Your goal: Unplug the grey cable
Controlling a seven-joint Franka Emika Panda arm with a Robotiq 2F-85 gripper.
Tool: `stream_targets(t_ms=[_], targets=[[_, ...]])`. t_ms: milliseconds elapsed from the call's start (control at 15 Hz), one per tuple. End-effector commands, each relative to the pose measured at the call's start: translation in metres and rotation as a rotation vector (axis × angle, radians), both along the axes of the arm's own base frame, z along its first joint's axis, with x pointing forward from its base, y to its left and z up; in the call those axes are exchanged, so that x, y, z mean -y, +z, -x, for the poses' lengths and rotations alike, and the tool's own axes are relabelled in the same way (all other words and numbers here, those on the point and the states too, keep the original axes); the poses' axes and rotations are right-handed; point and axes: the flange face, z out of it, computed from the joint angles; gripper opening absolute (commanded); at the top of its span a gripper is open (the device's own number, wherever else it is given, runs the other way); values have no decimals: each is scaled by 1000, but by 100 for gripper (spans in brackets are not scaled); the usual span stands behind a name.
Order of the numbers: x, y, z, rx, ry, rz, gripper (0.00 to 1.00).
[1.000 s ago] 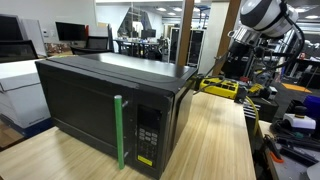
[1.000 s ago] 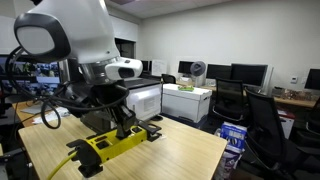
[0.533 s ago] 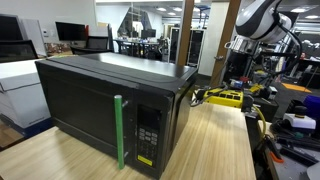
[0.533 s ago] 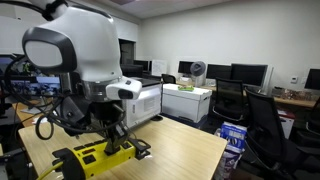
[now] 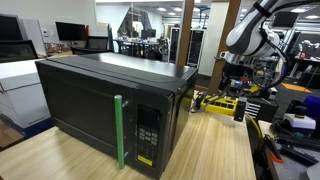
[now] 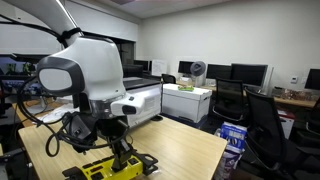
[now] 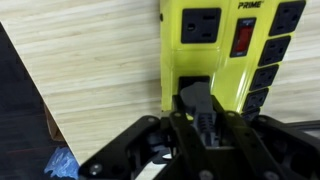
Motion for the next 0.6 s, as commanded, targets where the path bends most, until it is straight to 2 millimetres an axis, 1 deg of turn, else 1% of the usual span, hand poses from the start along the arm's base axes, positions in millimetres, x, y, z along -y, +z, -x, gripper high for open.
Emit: stream_targets(t_ms=[0,133,333,400,533], targets=[[-11,38,10,102,16,10,8],[-11,39,9,101,18,18,8],[-16,54,16,166,18,14,8],[-18,65,19,213,21,-3,8],[-17,72,21,241,21,-18,8]])
